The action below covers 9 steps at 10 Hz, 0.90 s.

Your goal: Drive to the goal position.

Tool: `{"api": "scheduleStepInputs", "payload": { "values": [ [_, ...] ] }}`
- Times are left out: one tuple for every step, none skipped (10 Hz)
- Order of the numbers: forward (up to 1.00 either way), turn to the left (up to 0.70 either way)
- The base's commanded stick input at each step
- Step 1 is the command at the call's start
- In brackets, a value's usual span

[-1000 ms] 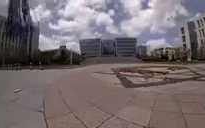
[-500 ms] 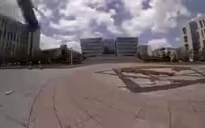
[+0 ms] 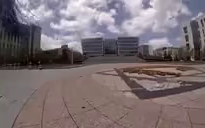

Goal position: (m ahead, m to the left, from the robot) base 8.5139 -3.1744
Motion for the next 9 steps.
{"api": "scheduleStepInputs", "payload": {
  "values": [
    [0.70, 0.00],
    [0.70, 0.00],
    [0.70, 0.00],
    [0.70, 0.00],
    [0.70, 0.00],
    [0.70, 0.00],
    [0.70, 0.00],
    [0.70, 0.00],
    [0.70, 0.00]
  ]
}}
